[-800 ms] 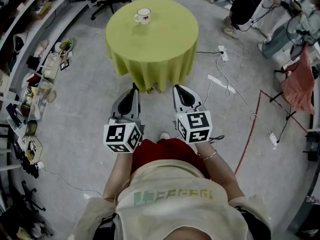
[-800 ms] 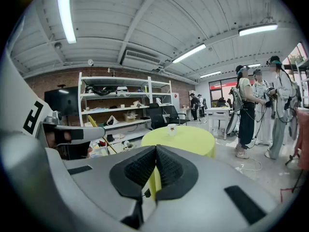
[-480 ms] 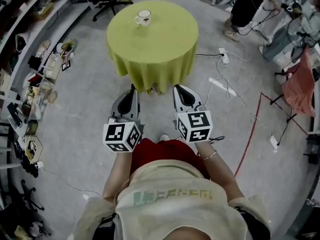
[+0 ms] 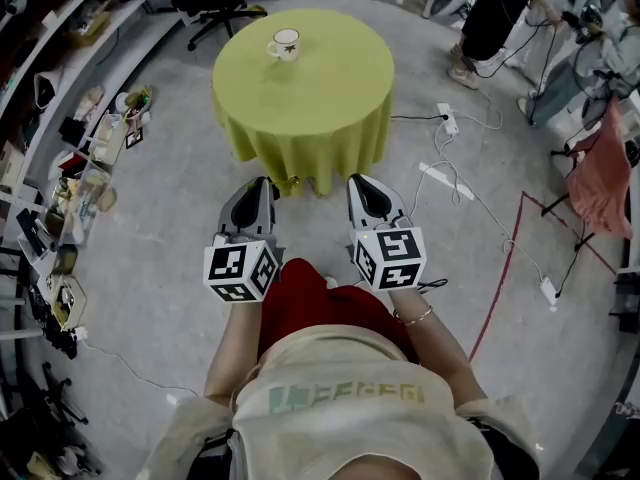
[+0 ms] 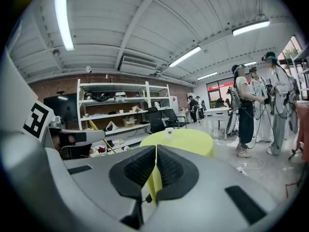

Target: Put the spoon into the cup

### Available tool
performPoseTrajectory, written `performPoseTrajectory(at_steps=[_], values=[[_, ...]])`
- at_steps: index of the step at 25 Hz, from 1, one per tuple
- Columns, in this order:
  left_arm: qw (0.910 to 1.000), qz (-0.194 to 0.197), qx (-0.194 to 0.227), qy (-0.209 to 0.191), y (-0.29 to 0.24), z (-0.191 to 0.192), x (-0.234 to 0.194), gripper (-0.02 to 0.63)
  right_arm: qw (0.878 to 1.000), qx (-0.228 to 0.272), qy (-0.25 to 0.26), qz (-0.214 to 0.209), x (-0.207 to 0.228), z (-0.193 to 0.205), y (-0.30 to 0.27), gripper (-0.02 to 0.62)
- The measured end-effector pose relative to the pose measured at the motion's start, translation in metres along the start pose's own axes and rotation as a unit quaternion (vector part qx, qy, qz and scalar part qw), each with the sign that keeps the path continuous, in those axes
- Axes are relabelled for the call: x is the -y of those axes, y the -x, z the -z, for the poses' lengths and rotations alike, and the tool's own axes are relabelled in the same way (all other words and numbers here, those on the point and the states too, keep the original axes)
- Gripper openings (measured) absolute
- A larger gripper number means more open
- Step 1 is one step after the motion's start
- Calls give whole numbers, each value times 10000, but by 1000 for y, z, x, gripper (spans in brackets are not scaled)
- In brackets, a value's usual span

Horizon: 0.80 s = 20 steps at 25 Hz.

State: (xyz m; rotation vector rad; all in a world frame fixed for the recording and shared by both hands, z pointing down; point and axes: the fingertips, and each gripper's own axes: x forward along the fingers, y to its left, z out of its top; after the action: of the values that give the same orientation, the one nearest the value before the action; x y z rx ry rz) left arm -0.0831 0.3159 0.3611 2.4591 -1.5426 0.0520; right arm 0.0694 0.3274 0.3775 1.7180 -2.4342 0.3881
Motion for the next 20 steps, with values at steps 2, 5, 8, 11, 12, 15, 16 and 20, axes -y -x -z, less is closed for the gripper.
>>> performPoseTrajectory(at_steps=[2,5,8,11,12,15,16,20], values=[[10000,-28,22,-15,-5,-3,0,25,10000,-6,-28,24,7,-1,-2,37],[10000,-56,53,-31,-16,-6,-2,25,10000,-30,-64,25,14,0,-9,37],[9999,-99,51,-15,-27,-5,-11,25,9999,-75,-72,-1,16,2,-23,37],[9999,-101,41,11,-41,-6,-22,25,10000,-75,-62,14,17,0,-38,37],[10000,-89,38,12,-46,-7,-27,25,10000,-72,-63,27,18,-2,-44,37],[10000,-50,16,36,-61,-9,-41,25,9999,-88,-69,85,21,-6,-61,37],[10000,-40,8,51,-67,-10,-44,25,9999,-108,-63,109,23,-7,-67,37],[9999,-18,-43,114,-97,-11,-58,25,9996,-240,-59,167,35,-7,-95,37]])
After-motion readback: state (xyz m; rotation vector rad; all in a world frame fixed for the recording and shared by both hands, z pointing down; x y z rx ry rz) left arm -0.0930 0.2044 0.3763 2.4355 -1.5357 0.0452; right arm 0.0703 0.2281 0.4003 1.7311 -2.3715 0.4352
